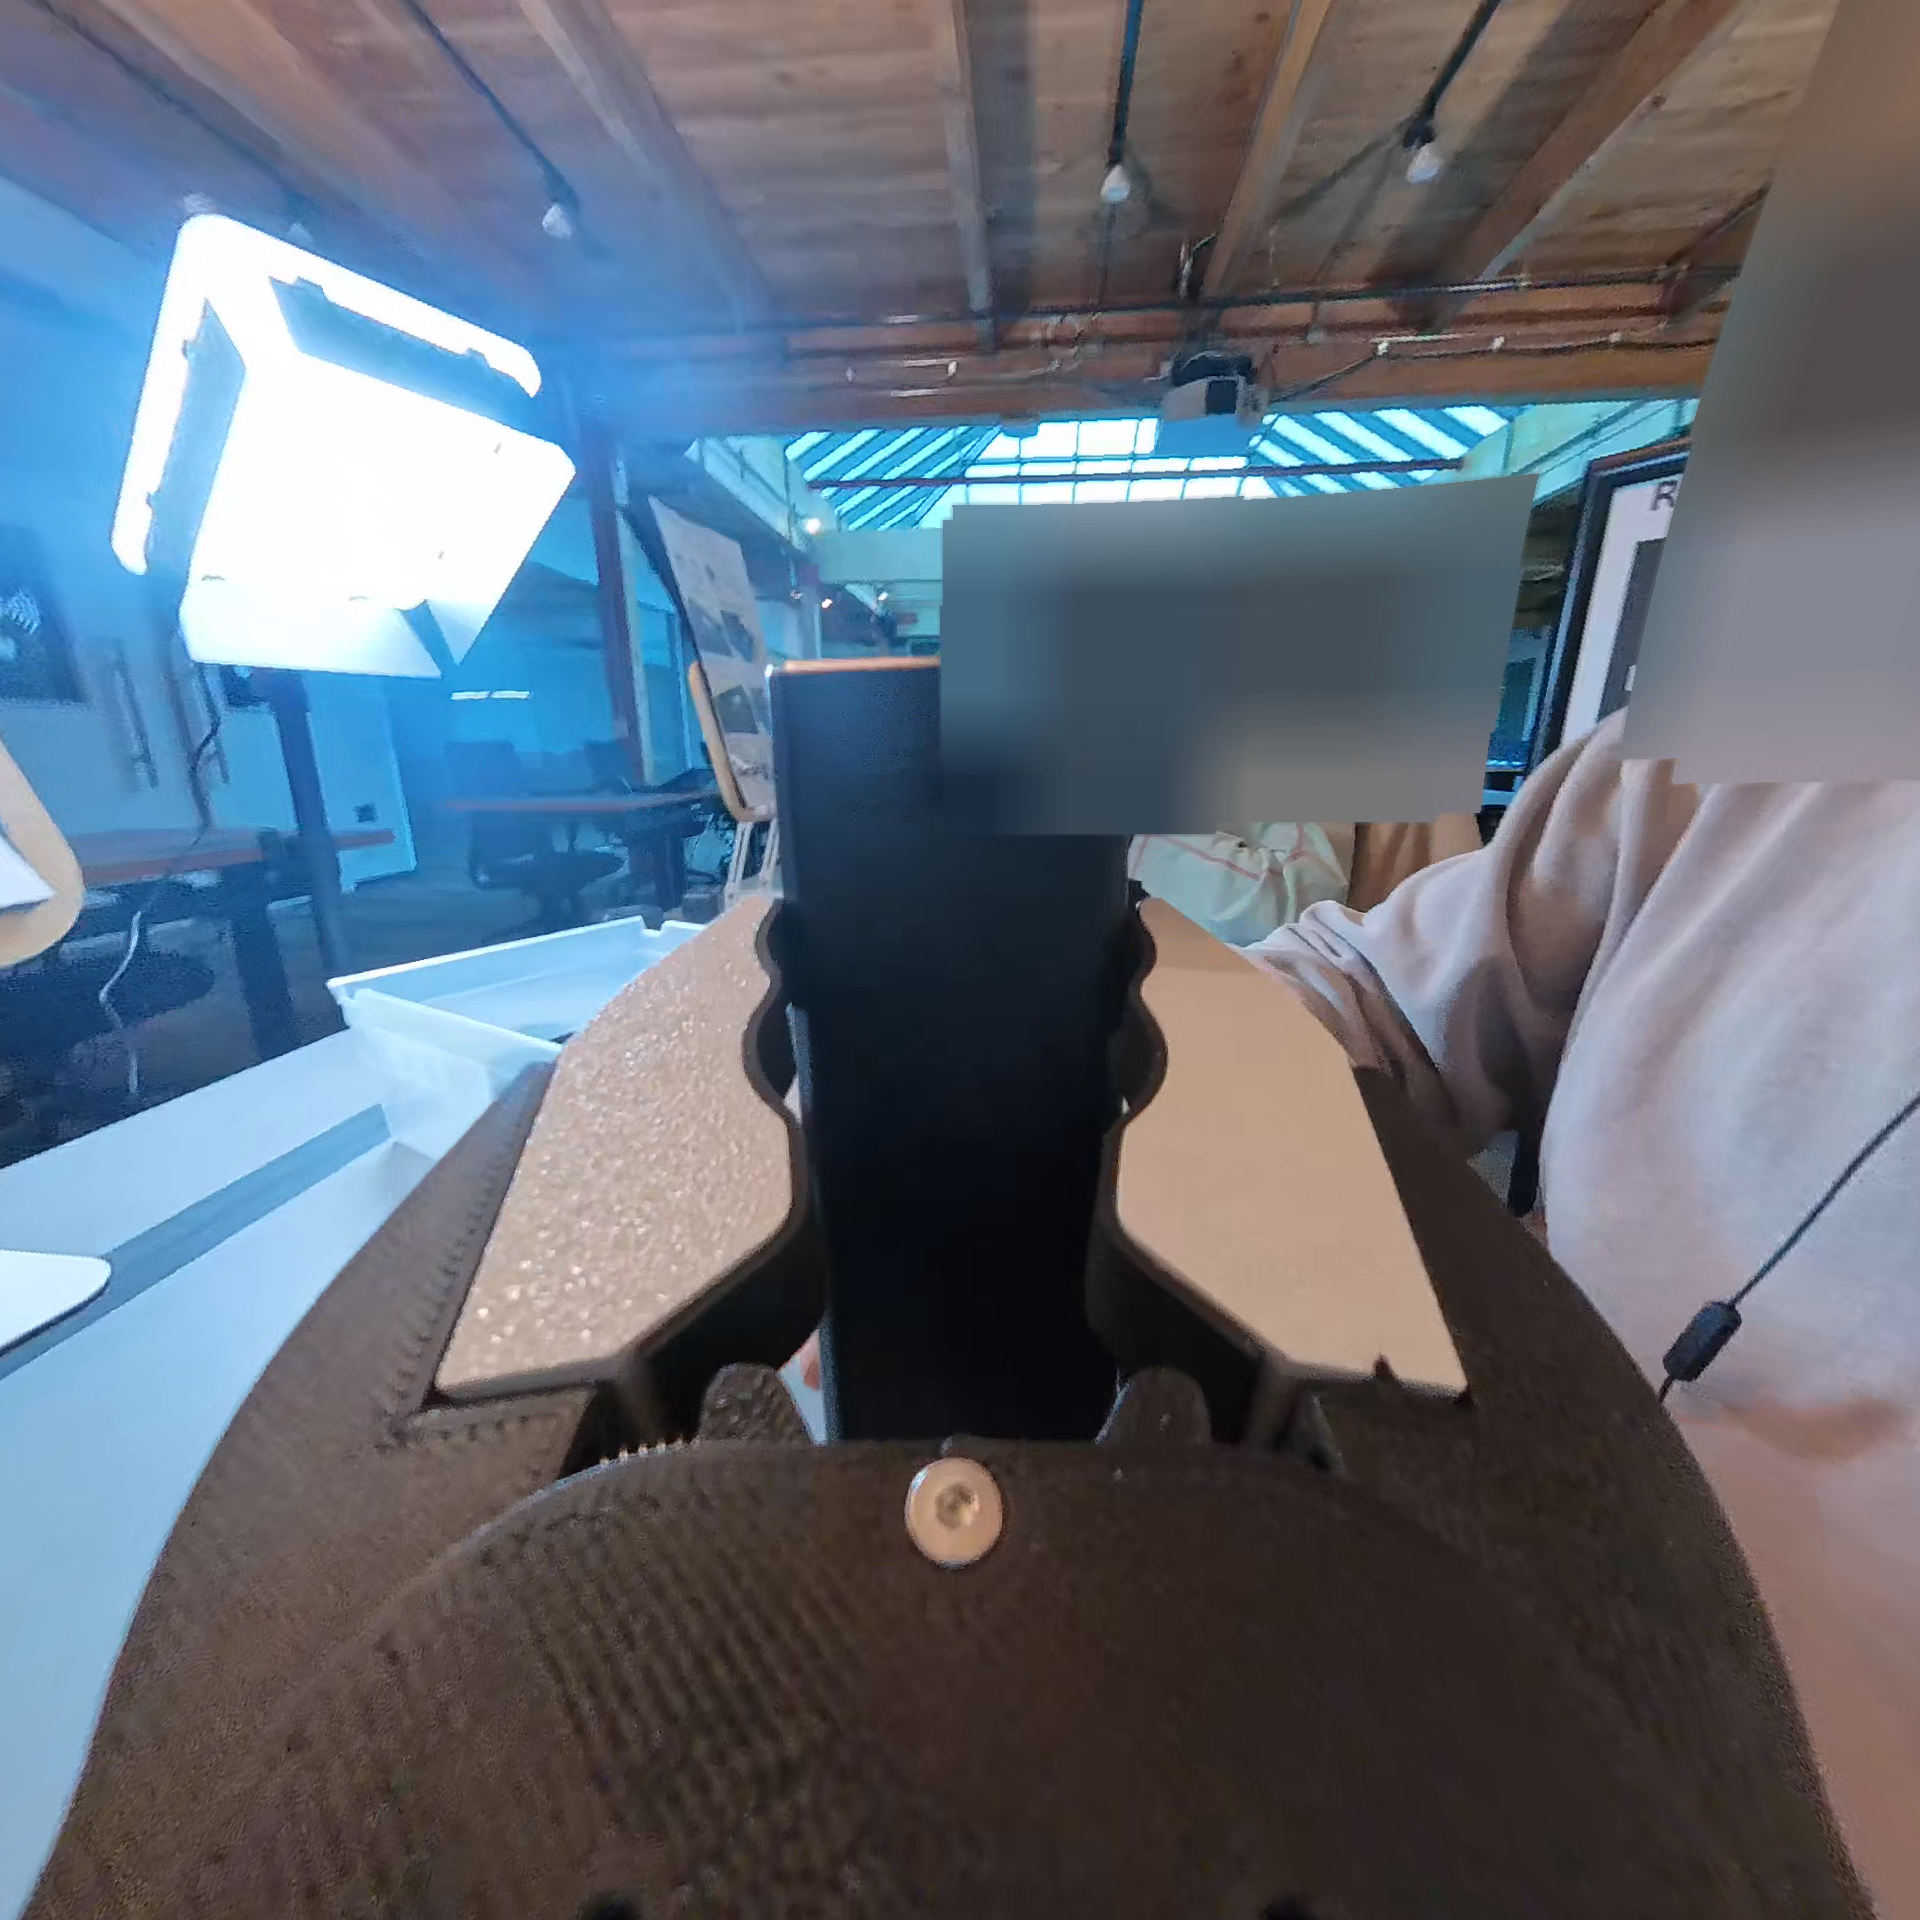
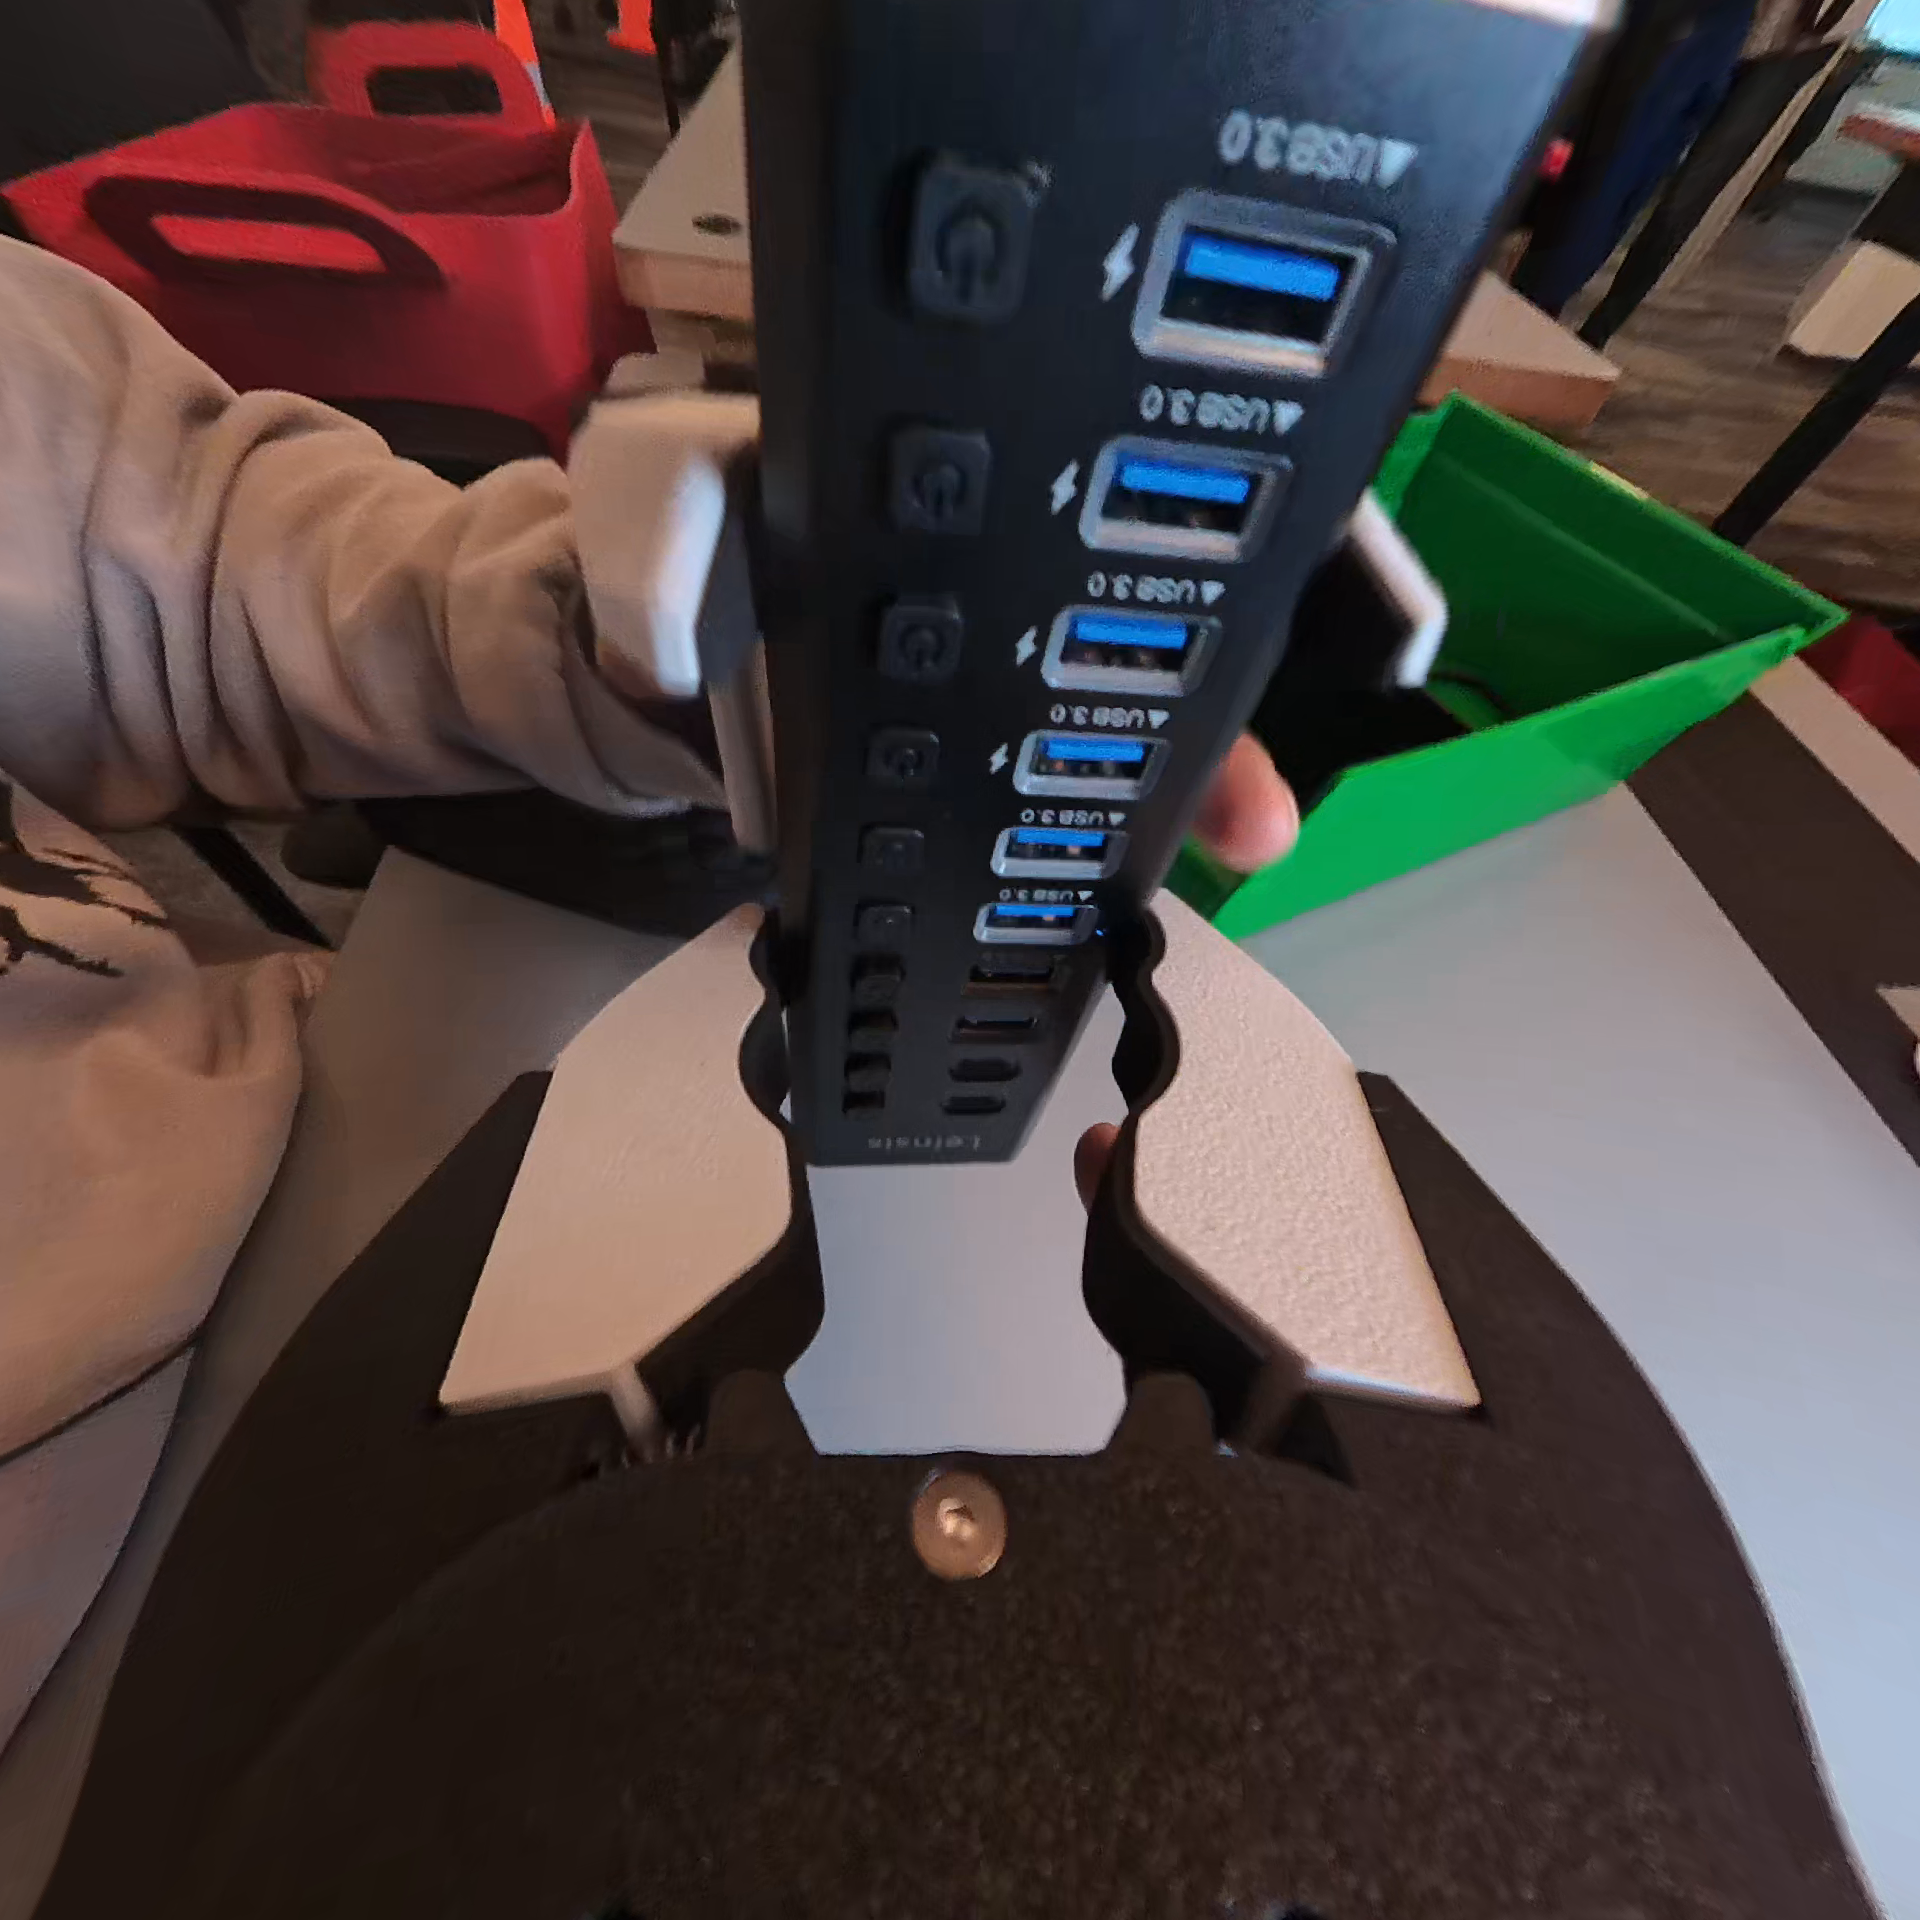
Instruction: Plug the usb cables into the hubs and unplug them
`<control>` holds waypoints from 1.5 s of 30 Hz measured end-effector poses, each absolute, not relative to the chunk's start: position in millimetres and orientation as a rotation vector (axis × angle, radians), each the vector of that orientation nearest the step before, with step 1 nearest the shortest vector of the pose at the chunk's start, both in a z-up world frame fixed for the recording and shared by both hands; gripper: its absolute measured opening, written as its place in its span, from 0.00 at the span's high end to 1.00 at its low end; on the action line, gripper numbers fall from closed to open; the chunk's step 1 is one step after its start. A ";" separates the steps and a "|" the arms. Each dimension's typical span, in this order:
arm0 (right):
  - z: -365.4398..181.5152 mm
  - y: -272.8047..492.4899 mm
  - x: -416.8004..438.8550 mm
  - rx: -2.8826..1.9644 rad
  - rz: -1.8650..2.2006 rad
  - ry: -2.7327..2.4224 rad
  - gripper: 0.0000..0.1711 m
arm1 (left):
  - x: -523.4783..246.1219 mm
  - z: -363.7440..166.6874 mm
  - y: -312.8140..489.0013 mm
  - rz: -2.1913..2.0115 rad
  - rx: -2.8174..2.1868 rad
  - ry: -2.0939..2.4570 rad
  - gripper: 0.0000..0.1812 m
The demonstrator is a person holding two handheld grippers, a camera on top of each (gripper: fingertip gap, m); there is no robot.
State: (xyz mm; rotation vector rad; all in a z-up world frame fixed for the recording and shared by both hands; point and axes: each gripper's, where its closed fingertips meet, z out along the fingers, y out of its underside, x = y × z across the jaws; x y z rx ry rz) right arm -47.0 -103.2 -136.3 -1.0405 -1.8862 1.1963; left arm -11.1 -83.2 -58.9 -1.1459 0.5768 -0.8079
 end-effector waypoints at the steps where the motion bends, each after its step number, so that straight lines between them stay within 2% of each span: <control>1: -138.8 -97.9 -42.7 -1.062 1.179 -1.911 0.65 | -15.2 -55.1 -82.1 -0.796 -1.150 0.552 0.66; 5: -132.9 -56.2 -24.0 -1.144 1.073 -1.904 0.65 | -35.6 -45.1 -77.1 -0.647 -1.183 0.517 0.71; 8: -108.2 14.3 -0.1 -1.271 0.893 -1.821 0.65 | -55.1 -49.2 -71.1 -0.497 -1.269 0.505 0.80; 11: -87.2 117.3 35.1 -1.445 0.554 -1.734 0.65 | -78.4 -64.3 -66.2 -0.346 -1.389 0.498 0.97; 12: -85.5 154.9 49.4 -1.511 0.411 -1.715 0.65 | -87.5 -70.9 -64.3 -0.286 -1.433 0.491 0.99; 15: -100.6 249.7 89.4 -1.685 0.067 -1.695 0.65 | -113.3 -90.2 -62.1 -0.102 -1.549 0.478 1.00; 20: -163.9 322.3 123.0 -1.974 -0.031 -1.753 0.65 | -143.7 -107.9 -72.6 0.098 -1.644 0.454 1.00; 26: -228.0 335.9 138.9 -2.153 -0.040 -1.919 0.65 | -186.8 -114.6 -96.5 0.205 -1.709 0.359 0.99; 32: -248.5 341.9 145.2 -2.177 -0.227 -1.997 0.65 | -231.9 -109.4 -108.6 0.258 -1.773 0.258 0.97; 35: -228.0 343.7 136.9 -2.113 -0.211 -1.931 0.63 | -257.5 -104.1 -107.9 0.306 -1.807 0.229 0.93; 39: -172.1 326.1 112.3 -1.921 -0.041 -1.749 0.64 | -295.5 -102.8 -97.3 0.402 -1.908 0.277 0.90; 45: -108.0 210.3 88.7 -1.579 0.372 -1.622 0.68 | -344.2 -125.2 -62.6 0.524 -2.109 0.550 0.96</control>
